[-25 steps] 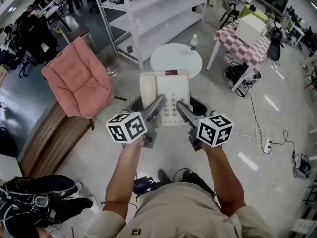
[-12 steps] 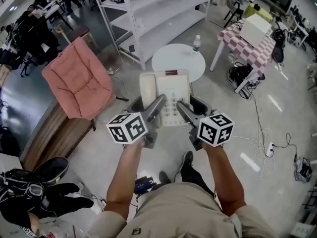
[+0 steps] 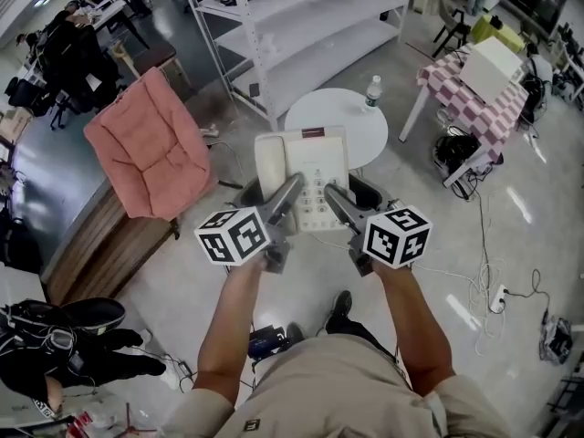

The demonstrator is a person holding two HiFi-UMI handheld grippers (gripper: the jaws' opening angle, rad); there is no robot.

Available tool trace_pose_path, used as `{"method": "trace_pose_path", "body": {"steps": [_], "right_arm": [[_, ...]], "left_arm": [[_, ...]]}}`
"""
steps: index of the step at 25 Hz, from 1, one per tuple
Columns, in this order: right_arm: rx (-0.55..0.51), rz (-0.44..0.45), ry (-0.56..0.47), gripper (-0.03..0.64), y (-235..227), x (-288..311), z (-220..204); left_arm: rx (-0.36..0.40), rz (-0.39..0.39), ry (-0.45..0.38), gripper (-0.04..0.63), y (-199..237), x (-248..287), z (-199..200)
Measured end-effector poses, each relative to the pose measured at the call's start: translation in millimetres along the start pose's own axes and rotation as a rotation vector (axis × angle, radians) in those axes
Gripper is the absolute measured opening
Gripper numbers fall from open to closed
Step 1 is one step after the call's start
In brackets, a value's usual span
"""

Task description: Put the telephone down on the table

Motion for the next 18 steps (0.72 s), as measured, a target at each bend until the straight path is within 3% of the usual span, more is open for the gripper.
{"method": "trace_pose_path", "body": {"steps": [18], "right_arm": [[0.026, 0.089, 0.05, 0.193, -91, 26, 45]], "left_arm": [[0.001, 0.101, -0.004, 0.342, -6, 92, 5]]}}
Point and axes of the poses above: the fingertips, and each gripper's own axes: x forward along the fingers, y to its left, z out of its top, the point moved 3 cm from there along -x, backward along the fingers, and after that the axes turned 7 degrees about x, right-handed, at the moved point
